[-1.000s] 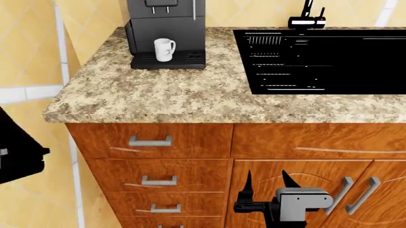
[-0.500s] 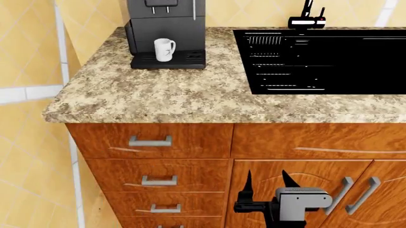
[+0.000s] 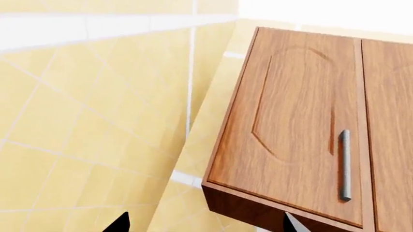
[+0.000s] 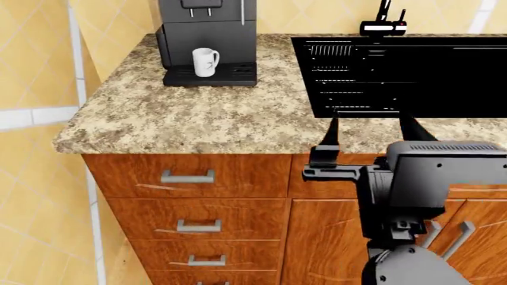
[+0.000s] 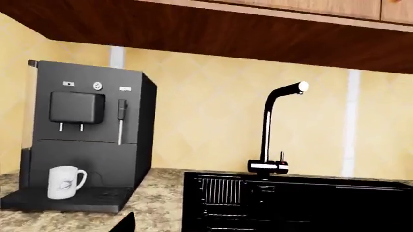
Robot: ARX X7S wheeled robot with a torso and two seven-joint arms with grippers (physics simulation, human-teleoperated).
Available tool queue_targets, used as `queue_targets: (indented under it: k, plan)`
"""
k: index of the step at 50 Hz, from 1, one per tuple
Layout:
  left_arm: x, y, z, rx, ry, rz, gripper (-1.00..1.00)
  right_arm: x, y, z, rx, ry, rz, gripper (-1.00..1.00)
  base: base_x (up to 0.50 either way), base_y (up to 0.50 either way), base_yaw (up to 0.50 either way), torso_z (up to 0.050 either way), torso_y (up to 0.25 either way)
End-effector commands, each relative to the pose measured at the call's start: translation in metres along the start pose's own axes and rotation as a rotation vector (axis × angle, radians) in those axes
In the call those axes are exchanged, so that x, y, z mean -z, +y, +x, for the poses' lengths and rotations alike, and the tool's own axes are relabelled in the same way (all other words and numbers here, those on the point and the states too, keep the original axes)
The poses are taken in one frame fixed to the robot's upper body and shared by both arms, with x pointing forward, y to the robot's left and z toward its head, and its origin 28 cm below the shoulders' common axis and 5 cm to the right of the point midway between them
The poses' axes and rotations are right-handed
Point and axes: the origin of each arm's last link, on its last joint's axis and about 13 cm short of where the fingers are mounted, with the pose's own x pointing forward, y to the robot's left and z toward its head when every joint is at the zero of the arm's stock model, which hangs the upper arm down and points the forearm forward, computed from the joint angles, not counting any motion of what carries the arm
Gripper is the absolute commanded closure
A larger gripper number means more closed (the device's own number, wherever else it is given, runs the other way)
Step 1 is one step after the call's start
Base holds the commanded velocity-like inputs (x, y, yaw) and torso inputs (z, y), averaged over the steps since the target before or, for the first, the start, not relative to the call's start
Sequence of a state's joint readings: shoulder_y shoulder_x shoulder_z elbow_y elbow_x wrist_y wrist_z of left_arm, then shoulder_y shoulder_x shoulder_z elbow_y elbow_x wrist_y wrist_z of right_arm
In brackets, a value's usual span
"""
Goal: Pick the mug from under the coffee machine dispenser and place it on the counter.
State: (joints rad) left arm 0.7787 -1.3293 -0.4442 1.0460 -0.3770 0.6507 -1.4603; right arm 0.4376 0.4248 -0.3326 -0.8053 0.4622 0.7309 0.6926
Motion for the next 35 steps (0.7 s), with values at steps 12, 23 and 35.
queue_targets:
  k: [12, 23, 35]
  plan:
    - [-0.002, 0.001, 0.0, -0.004, -0.007, -0.012, -1.0, -0.11, 0.028, 0.017, -0.15, 0.111, -0.244, -1.0, 0.0, 0.0, 0.0, 0.0, 0.0]
    - [-0.003, 0.001, 0.001, -0.007, -0.011, -0.015, -1.0, -0.102, 0.049, 0.032, -0.249, 0.206, -0.224, -1.0, 0.0, 0.0, 0.0, 0.0, 0.0]
    - [-0.003, 0.001, 0.001, -0.011, -0.012, -0.015, -1.0, -0.097, 0.05, 0.038, -0.322, 0.251, -0.102, -1.0, 0.01, 0.0, 0.0, 0.0, 0.0]
